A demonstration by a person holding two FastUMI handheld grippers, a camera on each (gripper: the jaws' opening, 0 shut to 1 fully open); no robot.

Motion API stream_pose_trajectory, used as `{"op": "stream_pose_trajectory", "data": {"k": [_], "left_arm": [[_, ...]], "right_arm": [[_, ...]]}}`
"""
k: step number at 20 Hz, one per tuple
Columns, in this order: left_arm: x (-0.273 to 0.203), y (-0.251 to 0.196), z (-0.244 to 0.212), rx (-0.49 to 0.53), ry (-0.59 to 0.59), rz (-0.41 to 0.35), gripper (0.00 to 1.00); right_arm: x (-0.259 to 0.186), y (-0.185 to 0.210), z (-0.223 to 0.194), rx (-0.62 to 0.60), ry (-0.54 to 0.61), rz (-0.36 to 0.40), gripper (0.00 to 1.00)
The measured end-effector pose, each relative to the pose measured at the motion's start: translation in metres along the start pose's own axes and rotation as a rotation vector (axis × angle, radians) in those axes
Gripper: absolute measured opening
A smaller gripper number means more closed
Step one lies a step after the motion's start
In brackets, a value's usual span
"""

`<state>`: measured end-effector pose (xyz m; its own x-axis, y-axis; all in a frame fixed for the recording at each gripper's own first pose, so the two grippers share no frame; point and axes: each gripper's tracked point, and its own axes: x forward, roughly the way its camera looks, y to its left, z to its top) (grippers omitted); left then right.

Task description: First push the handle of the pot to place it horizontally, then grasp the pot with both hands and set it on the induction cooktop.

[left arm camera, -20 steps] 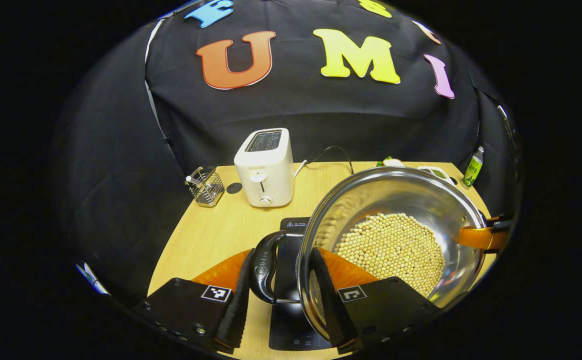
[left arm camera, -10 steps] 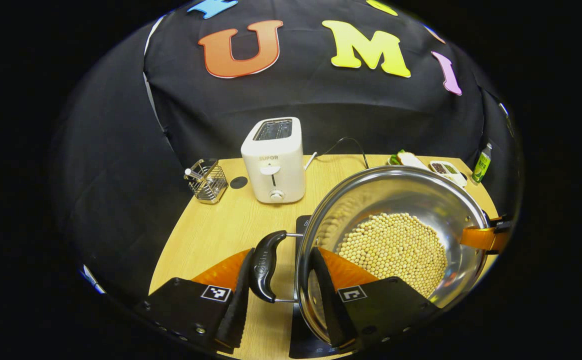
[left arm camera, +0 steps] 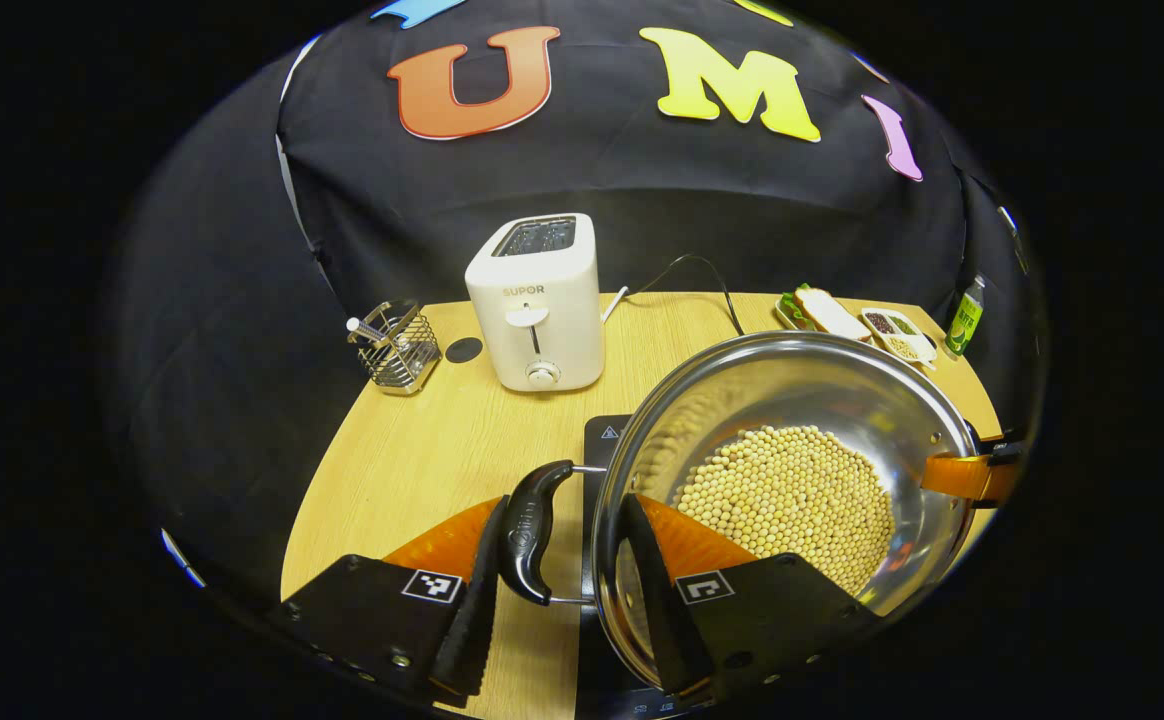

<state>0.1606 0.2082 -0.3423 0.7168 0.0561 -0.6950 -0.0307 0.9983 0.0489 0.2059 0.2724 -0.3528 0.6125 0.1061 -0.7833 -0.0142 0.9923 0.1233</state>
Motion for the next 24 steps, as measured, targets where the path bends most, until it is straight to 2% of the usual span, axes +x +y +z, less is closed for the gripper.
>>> {"op": "stream_pose_trajectory", "data": {"k": [3, 12, 13, 14, 16, 17, 20, 22, 23, 24], "left_arm": [[0.004, -0.004, -0.010, 0.007, 0.023, -0.003, 0.63], [0.004, -0.005, -0.007, 0.023, -0.040, -0.005, 0.64], [0.003, -0.003, -0.007, 0.025, -0.043, 0.000, 0.56], [0.001, 0.000, -0.003, 0.037, -0.063, 0.013, 0.68], [-0.003, 0.008, 0.012, 0.055, -0.112, 0.041, 0.82], [-0.008, 0.009, 0.014, 0.054, -0.122, 0.051, 0.94], [-0.024, 0.021, 0.022, 0.050, -0.168, 0.113, 0.96], [-0.035, 0.020, 0.029, 0.039, -0.189, 0.117, 0.96], [-0.043, 0.019, 0.032, 0.031, -0.199, 0.112, 0.96], [-0.050, 0.017, 0.036, 0.031, -0.214, 0.113, 0.96]], "right_arm": [[0.007, -0.004, -0.011, 0.013, 0.015, -0.001, 0.58], [0.008, -0.007, -0.010, 0.024, -0.023, 0.020, 0.60], [0.008, -0.007, -0.010, 0.018, -0.028, 0.022, 0.63], [0.008, -0.007, -0.010, 0.013, -0.033, 0.024, 0.63], [0.006, -0.013, -0.006, -0.012, -0.049, 0.008, 0.65], [0.005, -0.015, -0.002, -0.031, -0.072, 0.001, 0.76], [-0.006, -0.019, 0.008, -0.102, -0.132, -0.010, 0.87], [-0.017, -0.019, 0.014, -0.131, -0.164, -0.005, 0.87], [-0.023, -0.020, 0.016, -0.146, -0.177, -0.003, 0.83], [-0.029, -0.021, 0.018, -0.159, -0.194, 0.000, 0.87]]}}
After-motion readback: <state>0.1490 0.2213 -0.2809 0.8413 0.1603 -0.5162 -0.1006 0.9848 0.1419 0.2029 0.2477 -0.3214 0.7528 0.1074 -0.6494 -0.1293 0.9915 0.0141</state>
